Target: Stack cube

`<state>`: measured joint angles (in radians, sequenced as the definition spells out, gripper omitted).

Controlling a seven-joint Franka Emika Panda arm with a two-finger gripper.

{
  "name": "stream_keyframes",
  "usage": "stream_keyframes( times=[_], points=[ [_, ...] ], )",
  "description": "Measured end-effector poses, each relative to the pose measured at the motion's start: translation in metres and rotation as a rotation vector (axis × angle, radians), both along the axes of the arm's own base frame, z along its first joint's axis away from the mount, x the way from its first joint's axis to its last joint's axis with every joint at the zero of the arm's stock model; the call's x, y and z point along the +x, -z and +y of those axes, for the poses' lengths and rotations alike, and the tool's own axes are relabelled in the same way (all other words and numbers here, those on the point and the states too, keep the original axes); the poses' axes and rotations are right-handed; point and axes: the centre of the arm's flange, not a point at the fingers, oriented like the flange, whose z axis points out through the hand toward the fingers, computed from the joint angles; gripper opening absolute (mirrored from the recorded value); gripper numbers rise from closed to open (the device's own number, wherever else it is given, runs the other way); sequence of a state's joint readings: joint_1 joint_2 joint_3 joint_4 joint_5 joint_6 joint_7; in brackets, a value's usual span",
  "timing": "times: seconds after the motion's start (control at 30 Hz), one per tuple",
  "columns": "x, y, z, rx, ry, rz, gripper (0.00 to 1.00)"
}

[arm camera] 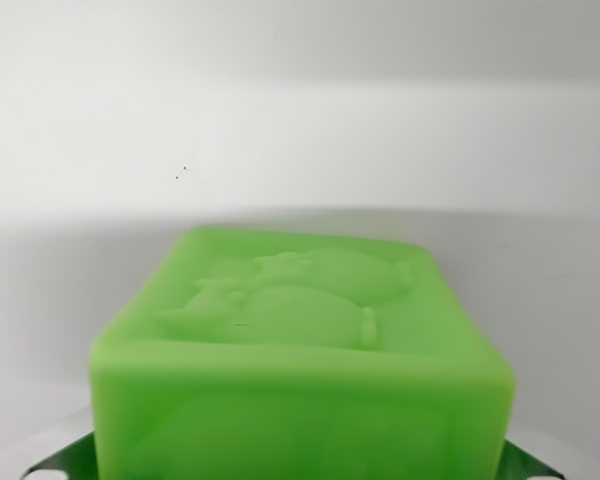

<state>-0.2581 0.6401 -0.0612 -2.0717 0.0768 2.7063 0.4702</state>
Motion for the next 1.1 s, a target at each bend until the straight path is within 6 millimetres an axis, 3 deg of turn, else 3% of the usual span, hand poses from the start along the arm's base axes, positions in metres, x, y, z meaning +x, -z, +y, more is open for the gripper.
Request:
stream_keyframes(
  times=[0.57,1.1],
  points=[
    [0.001,-0.03,0.0,0.003,0.002,-0.005,0.0],
    [-0.001,-0.076,0.0,0.004,-0.009,-0.012,0.0]
  ],
)
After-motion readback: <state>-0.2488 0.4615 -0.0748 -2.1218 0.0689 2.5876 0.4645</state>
